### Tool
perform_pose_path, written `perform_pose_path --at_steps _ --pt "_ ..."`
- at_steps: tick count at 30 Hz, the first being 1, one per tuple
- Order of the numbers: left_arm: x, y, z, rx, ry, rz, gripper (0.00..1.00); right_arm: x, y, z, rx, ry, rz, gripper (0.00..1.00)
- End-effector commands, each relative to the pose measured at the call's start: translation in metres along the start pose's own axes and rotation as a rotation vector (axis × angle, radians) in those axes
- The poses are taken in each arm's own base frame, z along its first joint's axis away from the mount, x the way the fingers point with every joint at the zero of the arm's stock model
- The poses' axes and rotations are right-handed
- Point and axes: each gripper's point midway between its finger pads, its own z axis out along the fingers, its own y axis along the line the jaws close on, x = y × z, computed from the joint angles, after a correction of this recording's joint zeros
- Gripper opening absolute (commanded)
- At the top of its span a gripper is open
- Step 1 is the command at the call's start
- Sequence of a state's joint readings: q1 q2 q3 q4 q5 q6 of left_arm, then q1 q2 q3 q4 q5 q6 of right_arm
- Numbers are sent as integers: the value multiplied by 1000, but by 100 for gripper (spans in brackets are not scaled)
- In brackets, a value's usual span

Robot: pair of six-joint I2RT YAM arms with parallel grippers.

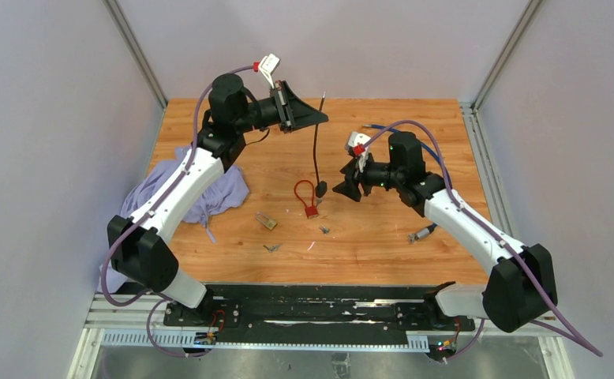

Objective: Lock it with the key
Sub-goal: Lock the lock.

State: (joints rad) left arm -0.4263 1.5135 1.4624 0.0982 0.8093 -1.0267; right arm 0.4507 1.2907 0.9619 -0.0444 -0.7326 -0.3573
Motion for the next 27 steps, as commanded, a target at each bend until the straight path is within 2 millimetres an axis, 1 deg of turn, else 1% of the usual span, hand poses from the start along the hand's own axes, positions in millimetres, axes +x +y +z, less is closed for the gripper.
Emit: perform_pose_path --at_steps 1,4,8,12,15,19,23,27 --pt "-7 -29 -10 100 -27 -16 0 3 -1 4 -1 -17 26 58" --pt "-9 -28 -11 118 -38 -53 0 -1 0 5 5 -51 27 58" --pt "-13 -19 -12 98 -58 -78 0 -11 7 4 -11 -110 71 58" --pt "-22 -5 -10 53 -95 -94 0 -18 13 -1 -19 -112 126 61" --pt "-27 6 -7 -8 -101 -70 0 -20 11 -6 3 -87 128 62" --pt "-31 12 -5 -32 -117 -84 0 -25 12 -11 10 -92 134 62" --pt "-32 13 -3 -25 -122 -129 0 -29 11 -6 13 -108 185 62" --pt "-27 16 -3 -8 -123 -194 0 -33 7 2 38 -136 165 63"
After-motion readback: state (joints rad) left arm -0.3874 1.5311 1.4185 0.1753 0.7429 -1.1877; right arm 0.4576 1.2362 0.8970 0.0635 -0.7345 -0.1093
